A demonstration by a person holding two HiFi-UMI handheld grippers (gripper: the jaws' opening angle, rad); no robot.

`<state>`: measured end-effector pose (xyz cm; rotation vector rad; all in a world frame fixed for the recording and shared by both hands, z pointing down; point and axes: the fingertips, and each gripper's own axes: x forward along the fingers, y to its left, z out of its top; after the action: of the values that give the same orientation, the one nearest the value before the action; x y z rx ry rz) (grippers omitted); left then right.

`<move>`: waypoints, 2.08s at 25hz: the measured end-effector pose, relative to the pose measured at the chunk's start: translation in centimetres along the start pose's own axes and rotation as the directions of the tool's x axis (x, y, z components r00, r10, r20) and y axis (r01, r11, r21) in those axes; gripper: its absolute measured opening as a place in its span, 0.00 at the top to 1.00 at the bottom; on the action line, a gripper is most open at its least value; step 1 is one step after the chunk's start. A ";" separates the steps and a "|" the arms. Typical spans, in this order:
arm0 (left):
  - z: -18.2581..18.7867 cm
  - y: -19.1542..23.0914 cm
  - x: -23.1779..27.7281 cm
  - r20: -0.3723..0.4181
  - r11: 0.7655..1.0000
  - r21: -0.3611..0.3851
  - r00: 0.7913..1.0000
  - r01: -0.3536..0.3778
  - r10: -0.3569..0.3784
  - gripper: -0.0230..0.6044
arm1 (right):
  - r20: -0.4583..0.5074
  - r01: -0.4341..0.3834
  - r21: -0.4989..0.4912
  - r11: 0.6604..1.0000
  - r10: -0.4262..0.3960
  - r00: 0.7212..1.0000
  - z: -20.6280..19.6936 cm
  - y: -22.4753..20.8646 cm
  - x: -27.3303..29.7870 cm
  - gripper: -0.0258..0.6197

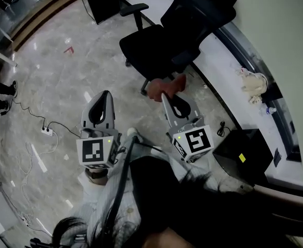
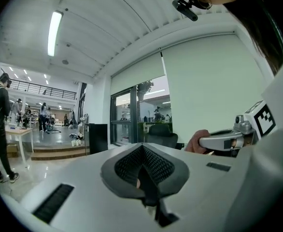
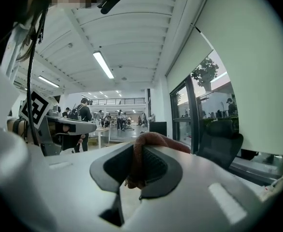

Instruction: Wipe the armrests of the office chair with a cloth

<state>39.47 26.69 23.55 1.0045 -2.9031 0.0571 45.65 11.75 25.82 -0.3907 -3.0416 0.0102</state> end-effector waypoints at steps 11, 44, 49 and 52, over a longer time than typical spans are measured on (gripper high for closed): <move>-3.4 15.6 16.6 -0.096 0.996 -0.053 0.993 0.065 -0.070 0.96 | -0.097 0.049 0.051 0.997 -0.044 0.994 -1.8 -2.7 22.2 0.91; -4.4 -4.9 53.5 -0.187 0.427 -0.012 0.417 0.904 -0.889 0.96 | -0.381 0.895 0.137 0.425 -0.811 0.444 -11.8 -27.9 21.9 0.91; -7.3 -5.8 53.4 -0.191 0.402 -0.060 0.384 0.914 -0.903 0.96 | -0.421 0.919 0.187 0.347 -0.817 0.394 -15.0 -27.8 20.9 0.91; -9.1 -5.8 53.8 -0.222 0.398 -0.045 0.379 0.916 -0.898 0.96 | -0.495 0.926 0.186 0.330 -0.782 0.378 -19.9 -28.7 20.5 0.91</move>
<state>1.41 -10.48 36.88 2.2939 -1.7479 0.2087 20.10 -10.93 47.59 1.2043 -2.3620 0.5077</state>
